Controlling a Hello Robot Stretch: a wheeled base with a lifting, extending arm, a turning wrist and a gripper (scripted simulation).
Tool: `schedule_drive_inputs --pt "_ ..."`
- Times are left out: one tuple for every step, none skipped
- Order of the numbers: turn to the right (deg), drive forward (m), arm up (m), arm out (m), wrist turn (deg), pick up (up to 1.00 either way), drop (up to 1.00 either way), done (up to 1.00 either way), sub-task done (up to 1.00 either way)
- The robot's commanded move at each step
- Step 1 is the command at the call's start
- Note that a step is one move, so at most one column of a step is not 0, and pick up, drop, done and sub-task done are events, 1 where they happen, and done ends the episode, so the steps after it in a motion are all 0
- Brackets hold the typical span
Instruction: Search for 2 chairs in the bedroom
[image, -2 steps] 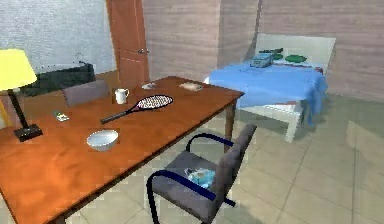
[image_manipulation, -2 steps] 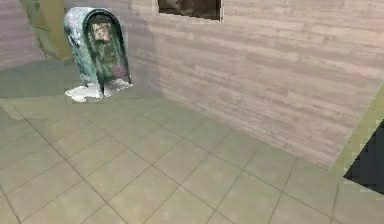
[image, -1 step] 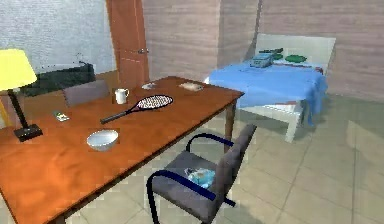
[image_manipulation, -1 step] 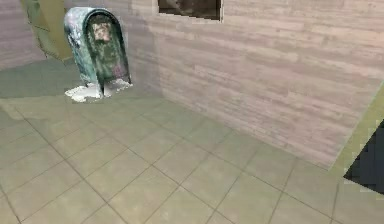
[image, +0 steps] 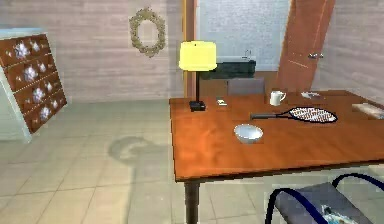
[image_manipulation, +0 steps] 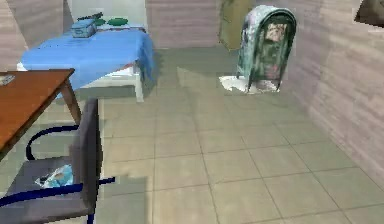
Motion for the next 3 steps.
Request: schedule_drive_inputs --pt "-45.0 0.00 0.00 0.00 0.0 0.00 0.00 0.00 0.00" --pt "-6.0 0.00 0.00 0.00 0.0 0.00 0.00 0.00 0.00" --pt "0.0 0.60 0.00 0.00 0.0 0.00 0.00 0.00 0.00"
